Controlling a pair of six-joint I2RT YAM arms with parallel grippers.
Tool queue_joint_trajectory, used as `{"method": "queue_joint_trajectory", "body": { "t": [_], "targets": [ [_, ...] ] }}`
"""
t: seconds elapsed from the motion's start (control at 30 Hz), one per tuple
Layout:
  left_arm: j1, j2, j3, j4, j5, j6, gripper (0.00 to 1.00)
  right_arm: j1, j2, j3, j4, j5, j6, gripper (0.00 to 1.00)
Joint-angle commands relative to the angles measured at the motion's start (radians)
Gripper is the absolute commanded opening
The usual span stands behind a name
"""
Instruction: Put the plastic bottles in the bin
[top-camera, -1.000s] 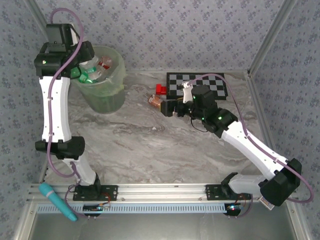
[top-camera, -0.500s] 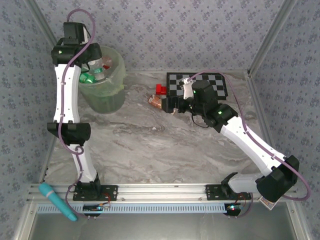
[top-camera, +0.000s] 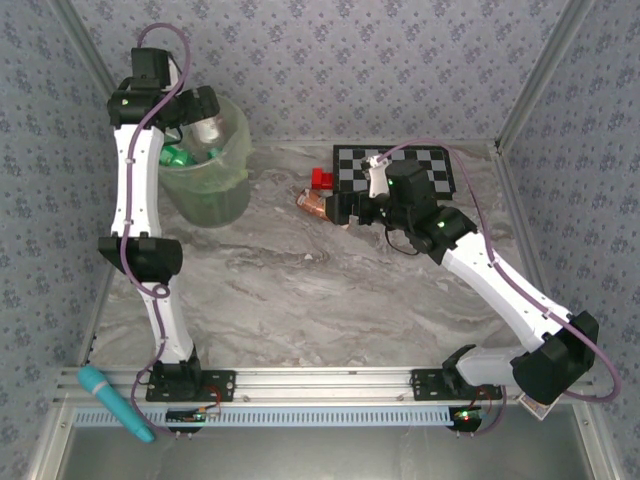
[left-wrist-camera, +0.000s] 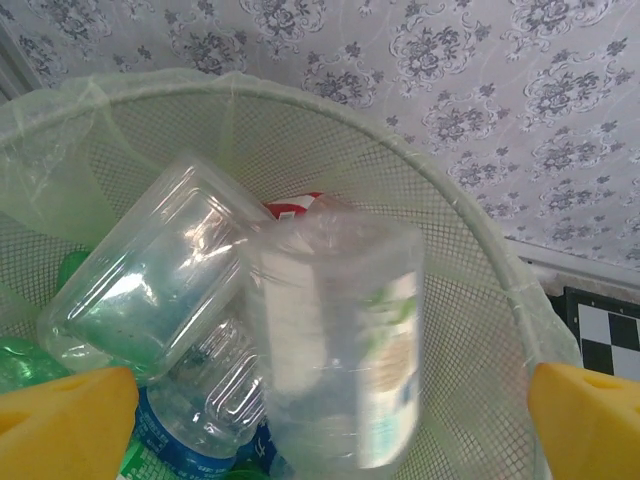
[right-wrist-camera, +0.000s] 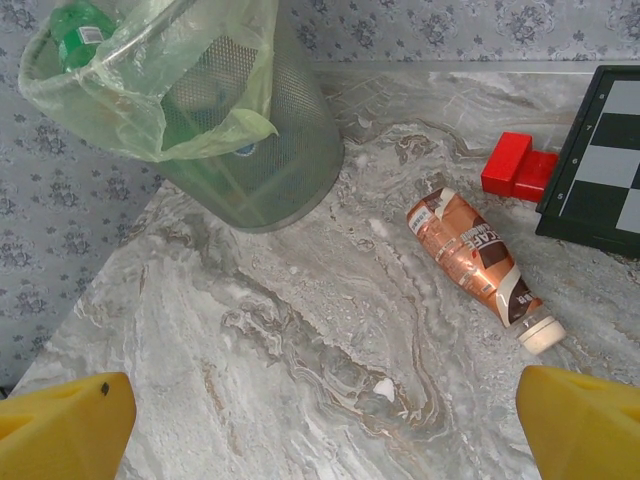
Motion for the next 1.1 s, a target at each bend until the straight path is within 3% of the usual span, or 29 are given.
{"method": "queue_joint_trajectory", "body": {
  "t": [0.0,0.47,0.67,0.9,1.07],
  "targets": [
    [0.020,-0.027,0.034,0.019,0.015,-0.016,1.00,-0.005,0.013,0.020,-0.014,0.004,0.004,0.99],
    [0.017,-0.112,-0.021,0.051,0.171,-0.099,1.00,-0.007,0.037,0.014,-0.024,0.019,0.017,0.99],
    [-0.036,-0.187,-0.123,0.044,0.218,-0.125,1.00,-0.038,0.127,0.010,-0.040,0.028,0.021,0.99],
    [-0.111,-0.390,-0.426,0.076,0.180,-0.124,1.00,-0.109,0.277,0.019,0.001,0.007,0.026,0.99],
    [-0.112,-0.613,-0.723,0.156,0.159,-0.152,1.00,-0.134,0.435,0.077,0.011,-0.053,-0.008,1.00]
  ]
}}
